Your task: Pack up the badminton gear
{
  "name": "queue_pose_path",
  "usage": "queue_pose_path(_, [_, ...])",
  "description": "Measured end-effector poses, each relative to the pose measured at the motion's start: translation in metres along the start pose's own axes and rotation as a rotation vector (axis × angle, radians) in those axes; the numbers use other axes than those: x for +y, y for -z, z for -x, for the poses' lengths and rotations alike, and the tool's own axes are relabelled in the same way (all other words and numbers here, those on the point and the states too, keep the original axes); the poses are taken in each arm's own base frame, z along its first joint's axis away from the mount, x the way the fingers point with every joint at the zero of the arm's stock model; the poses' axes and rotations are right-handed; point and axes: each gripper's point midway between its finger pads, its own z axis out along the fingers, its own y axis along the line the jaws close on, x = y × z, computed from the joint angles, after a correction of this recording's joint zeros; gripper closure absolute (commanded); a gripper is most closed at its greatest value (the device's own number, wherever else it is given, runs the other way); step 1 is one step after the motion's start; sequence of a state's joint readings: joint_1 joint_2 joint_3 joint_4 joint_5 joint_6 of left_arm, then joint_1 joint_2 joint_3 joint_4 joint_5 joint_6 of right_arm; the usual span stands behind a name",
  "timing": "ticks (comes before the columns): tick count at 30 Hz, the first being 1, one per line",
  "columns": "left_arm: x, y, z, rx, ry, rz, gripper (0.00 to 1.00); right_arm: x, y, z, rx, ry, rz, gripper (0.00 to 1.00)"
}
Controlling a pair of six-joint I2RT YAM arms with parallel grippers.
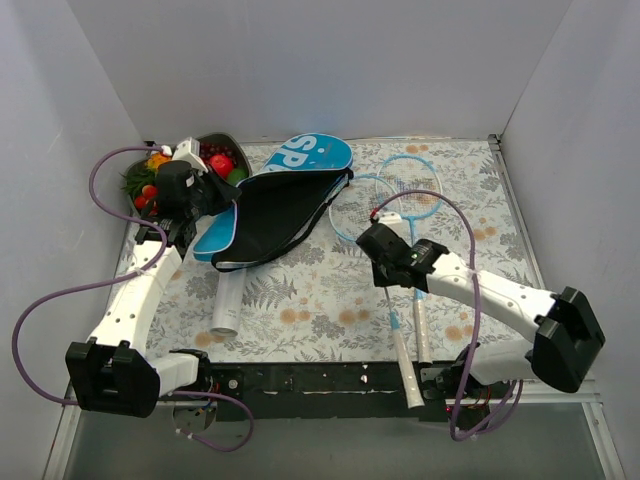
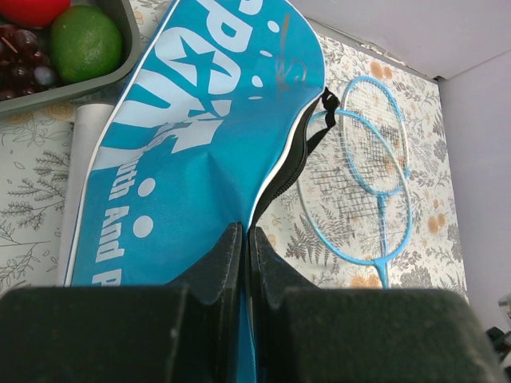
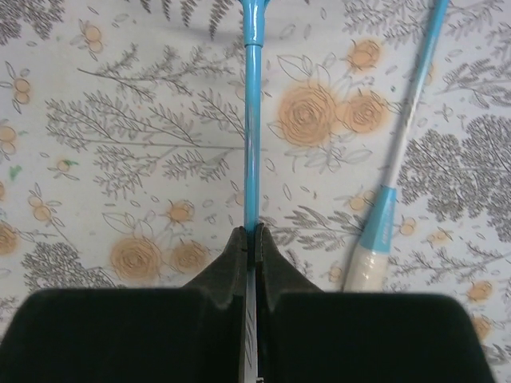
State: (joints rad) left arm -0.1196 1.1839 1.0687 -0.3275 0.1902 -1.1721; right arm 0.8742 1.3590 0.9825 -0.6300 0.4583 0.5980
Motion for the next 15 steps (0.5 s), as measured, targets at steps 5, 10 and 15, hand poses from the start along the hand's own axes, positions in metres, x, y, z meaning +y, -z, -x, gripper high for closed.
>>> queue_pose_path(5, [-0.009, -0.003, -0.008, 0.011, -0.001, -0.002, 1.0, -0.026, 0.028, -0.014, -0.01, 0.008, -0.015, 0.99])
queue_pose_path(10, [-0.031, -0.009, -0.028, 0.042, -0.03, -0.016, 1.0, -0.037, 0.056, -0.014, -0.057, 0.004, 0.009, 0.99])
queue_pose_path(15, [-0.049, -0.015, -0.045, 0.062, -0.041, -0.027, 1.0, -0.044, 0.071, -0.02, -0.064, 0.006, 0.031, 0.99])
